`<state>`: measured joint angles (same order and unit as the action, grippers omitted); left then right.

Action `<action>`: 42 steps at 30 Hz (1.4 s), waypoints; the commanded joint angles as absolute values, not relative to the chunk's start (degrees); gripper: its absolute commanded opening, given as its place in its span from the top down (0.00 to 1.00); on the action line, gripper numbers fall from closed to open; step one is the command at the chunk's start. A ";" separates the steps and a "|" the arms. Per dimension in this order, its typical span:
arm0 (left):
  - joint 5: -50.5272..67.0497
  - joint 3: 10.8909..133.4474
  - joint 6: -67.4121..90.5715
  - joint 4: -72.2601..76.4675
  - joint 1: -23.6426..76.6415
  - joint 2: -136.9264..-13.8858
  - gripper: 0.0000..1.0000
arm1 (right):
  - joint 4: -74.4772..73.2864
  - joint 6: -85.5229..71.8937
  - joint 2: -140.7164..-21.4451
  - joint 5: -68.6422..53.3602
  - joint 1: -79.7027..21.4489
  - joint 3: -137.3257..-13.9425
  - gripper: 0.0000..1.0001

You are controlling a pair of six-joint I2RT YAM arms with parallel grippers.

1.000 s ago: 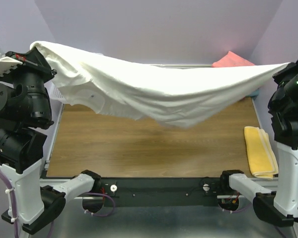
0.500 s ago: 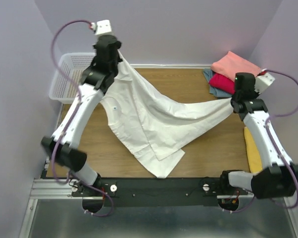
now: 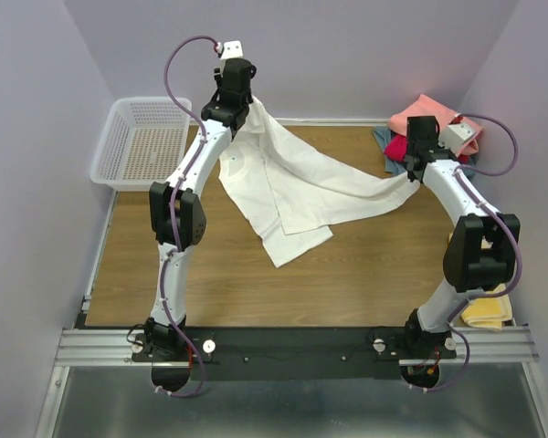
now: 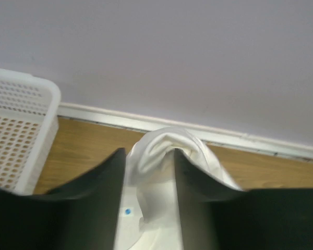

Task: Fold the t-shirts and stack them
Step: Flatten the tshirt out

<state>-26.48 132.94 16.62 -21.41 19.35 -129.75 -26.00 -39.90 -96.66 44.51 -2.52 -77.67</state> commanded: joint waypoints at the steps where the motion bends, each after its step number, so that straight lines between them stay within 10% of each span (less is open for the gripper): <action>1: -22.85 135.97 14.33 -14.15 18.28 -132.62 0.31 | -24.78 -39.11 -100.72 42.63 -2.11 -82.70 0.58; 7: -23.64 132.11 16.43 -11.52 16.27 -130.70 0.11 | -25.66 -36.83 -100.81 43.94 -2.02 -86.21 0.23; 23: -11.96 107.54 23.03 -24.26 17.66 -114.64 0.16 | -26.81 -26.10 -105.99 7.31 -14.14 -83.15 0.37; 42: -8.44 64.97 31.28 -24.78 37.34 -91.50 0.21 | -27.95 -21.80 -109.95 0.26 -27.06 -79.98 0.43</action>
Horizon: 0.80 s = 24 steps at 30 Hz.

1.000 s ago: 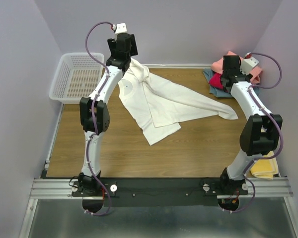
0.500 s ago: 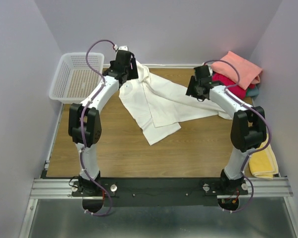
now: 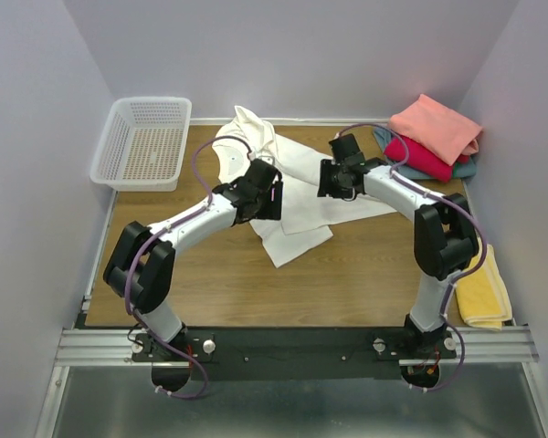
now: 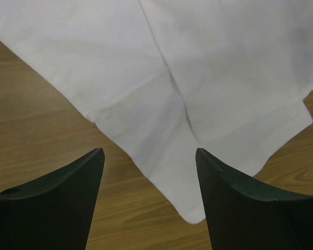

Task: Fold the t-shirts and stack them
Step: Flatten the tshirt out

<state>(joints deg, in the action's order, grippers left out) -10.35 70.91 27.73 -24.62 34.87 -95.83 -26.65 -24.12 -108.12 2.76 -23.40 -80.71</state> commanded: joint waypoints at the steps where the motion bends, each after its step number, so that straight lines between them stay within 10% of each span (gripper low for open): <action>1: -8.44 63.91 31.46 -24.79 38.05 -90.71 0.21 | -28.12 -21.62 -110.04 -1.13 -27.68 -80.15 0.43; 24: -4.74 55.02 37.53 -22.06 46.67 -92.37 0.26 | -30.41 -22.15 -115.57 -0.97 -39.99 -83.06 0.46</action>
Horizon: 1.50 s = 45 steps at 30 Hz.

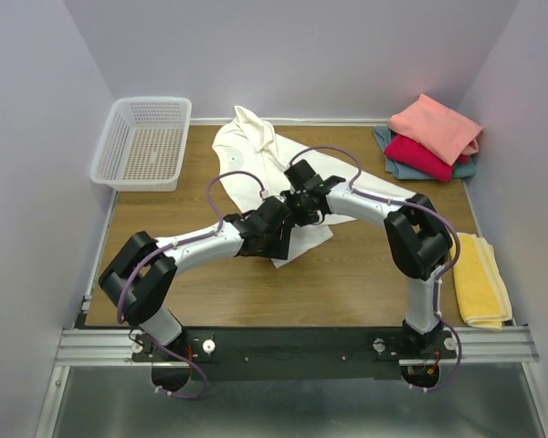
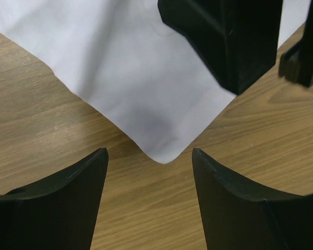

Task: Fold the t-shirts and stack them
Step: Flatten the tshirt out

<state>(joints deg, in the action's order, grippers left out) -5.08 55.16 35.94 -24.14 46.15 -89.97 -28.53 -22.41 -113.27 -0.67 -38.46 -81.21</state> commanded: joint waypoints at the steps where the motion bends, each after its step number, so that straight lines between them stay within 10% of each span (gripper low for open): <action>1: -5.27 55.19 37.79 -22.06 46.67 -92.72 0.27 | -30.41 -22.15 -115.75 -0.97 -40.25 -83.49 0.46; 21: -3.95 53.53 39.02 -22.93 48.43 -95.36 0.47 | -31.20 -24.08 -118.12 2.55 -41.48 -84.81 0.53; 31: -5.01 50.36 42.98 -24.87 50.01 -93.52 1.00 | -31.20 -25.49 -118.21 2.28 -41.57 -84.81 0.58; 45: -21.25 50.63 53.34 -40.69 49.31 -83.24 1.00 | -34.36 -25.40 -115.93 12.12 -41.48 -89.20 0.91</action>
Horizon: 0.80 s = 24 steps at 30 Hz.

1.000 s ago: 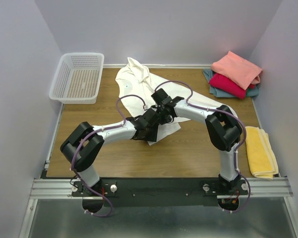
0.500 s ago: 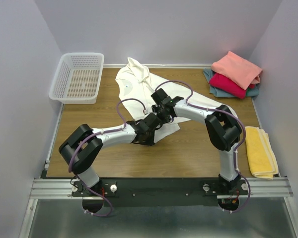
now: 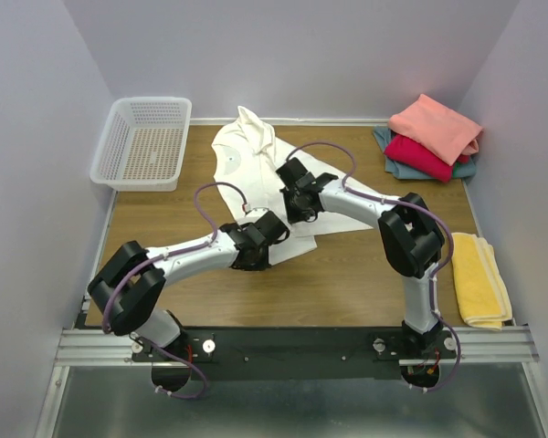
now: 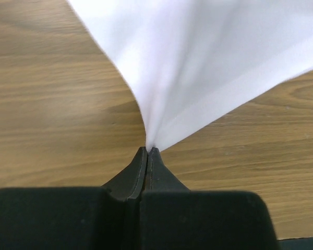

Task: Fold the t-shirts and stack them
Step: Flatten the tshirt out

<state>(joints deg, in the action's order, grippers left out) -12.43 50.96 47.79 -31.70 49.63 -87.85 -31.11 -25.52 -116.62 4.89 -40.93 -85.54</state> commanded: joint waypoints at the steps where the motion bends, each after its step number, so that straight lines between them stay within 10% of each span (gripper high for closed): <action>1: -21.88 50.71 53.70 -41.91 49.05 -82.71 1.00 | -34.54 -24.36 -115.75 13.09 -41.40 -89.56 0.95; 24: -30.32 54.23 59.15 -52.82 35.77 -69.52 1.00 | -40.25 -15.12 -132.00 27.94 -12.31 -132.97 0.99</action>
<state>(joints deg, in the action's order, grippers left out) -25.78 52.42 57.10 -49.60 36.77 -70.41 -37.98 -17.63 -127.74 24.03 -14.59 -126.08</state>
